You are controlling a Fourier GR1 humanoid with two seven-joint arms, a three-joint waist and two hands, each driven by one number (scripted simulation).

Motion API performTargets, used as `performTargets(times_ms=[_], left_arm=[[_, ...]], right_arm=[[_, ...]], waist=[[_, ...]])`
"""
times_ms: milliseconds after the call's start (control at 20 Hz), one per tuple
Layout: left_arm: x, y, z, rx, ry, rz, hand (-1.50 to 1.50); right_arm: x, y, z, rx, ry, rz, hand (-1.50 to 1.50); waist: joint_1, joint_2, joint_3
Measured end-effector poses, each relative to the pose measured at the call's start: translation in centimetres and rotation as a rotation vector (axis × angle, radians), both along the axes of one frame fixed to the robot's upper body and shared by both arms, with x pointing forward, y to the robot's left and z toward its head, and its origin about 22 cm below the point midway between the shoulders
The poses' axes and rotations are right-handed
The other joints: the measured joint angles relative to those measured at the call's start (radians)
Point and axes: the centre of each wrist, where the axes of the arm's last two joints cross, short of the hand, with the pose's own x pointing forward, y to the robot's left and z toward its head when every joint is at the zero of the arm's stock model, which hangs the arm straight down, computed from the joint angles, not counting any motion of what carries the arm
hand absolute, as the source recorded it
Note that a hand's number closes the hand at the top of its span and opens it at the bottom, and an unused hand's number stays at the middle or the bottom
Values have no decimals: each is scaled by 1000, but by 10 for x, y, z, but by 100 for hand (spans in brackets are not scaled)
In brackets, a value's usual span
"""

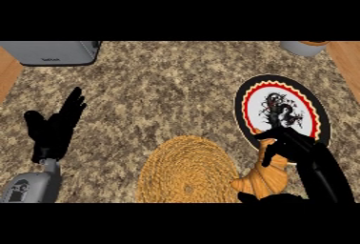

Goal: Pick the croissant from the placemat and place it in the plate

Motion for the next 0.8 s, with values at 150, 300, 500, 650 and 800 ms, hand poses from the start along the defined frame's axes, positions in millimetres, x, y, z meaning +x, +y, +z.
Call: performTargets(times_ms=[150,300,500,650,800], left_arm=[[1,-2,1,-3,-4,-11,0],[1,-5,1,0,-3,-12,0],[3,-9,6,-3,-9,-19,0],[3,-10,3,-3,-8,-23,0],[7,-10,7,-1,-5,-30,0]], right_arm=[[20,-22,-2,20,14,-57,150],[41,-52,-7,25,27,-101,150],[71,-79,-17,15,40,-143,150],[90,-93,-29,-43,65,-159,150],[108,-108,-35,-111,132,-144,150]], waist=[[10,2,0],[15,3,0],[20,4,0],[23,5,0],[30,7,0]])
